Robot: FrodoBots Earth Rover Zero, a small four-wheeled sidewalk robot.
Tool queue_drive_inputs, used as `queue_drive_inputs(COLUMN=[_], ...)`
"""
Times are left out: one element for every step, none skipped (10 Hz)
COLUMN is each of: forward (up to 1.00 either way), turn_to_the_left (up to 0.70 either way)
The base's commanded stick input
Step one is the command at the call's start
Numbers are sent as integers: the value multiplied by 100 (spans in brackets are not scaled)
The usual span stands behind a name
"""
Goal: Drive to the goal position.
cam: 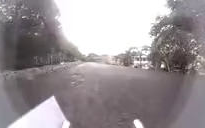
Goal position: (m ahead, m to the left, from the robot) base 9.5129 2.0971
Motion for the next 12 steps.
queue_drive_inputs(forward=[100, 100, 100, 100, 100, 100, 100, 100, 100, 100, 100, 100], turn_to_the_left=[0, 0, 0, 0, 0, 0, 0, 0, 0, 0, 0, 0])
